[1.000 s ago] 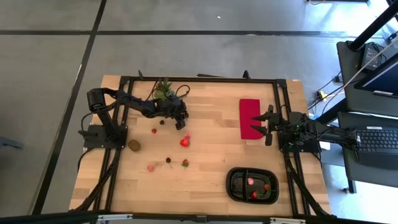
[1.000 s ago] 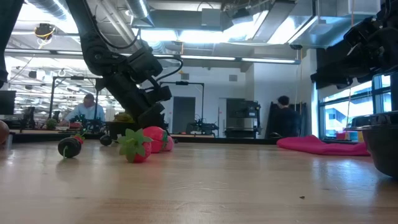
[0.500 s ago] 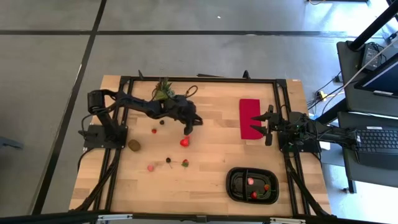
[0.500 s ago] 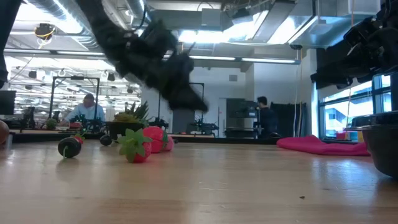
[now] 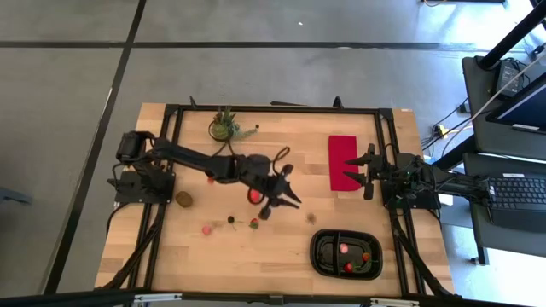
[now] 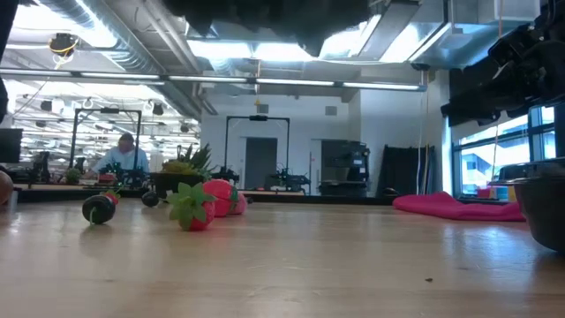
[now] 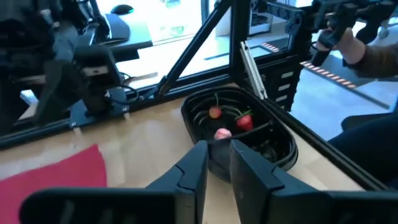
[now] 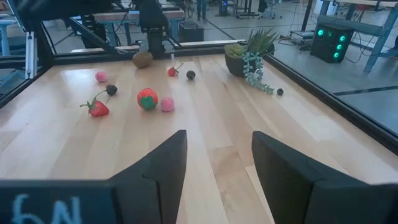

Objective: Pick and placing Produce into tupperware
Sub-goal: Put the cherry into the left of the black bin

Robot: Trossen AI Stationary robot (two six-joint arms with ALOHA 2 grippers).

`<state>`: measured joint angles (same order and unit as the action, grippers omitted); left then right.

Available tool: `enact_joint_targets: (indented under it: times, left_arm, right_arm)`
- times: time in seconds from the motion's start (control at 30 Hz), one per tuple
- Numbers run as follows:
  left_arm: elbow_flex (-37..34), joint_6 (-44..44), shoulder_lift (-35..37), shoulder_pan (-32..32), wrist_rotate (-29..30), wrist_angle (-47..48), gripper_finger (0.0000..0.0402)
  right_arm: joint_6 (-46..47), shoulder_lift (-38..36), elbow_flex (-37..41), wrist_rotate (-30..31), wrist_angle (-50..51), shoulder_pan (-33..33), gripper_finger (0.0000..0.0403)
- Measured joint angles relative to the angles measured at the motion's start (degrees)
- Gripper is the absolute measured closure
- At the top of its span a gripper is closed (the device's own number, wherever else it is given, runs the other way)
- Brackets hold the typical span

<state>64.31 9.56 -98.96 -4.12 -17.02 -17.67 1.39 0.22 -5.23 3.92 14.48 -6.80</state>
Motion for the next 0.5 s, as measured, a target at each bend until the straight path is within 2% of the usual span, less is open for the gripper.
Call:
enact_joint_targets:
  times: [0.13, 0.3, 0.5]
  left_arm:
    - [2.5, -0.1, -3.4, -2.1, 3.5, -0.1, 0.0367]
    - [7.2, -0.4, -11.5, -2.8, 3.7, 0.2, 0.0399]
    - [9.9, -1.5, -15.7, -2.5, 6.0, 0.1, 0.0383]
  right_arm:
    - [1.3, 0.0, 0.0, 0.0, 0.0, 0.0, 0.0219]
    - [2.6, 0.0, 0.0, 0.0, 0.0, 0.0, 0.0219]
    - [5.5, 0.0, 0.0, -0.1, 0.1, 0.0, 0.0219]
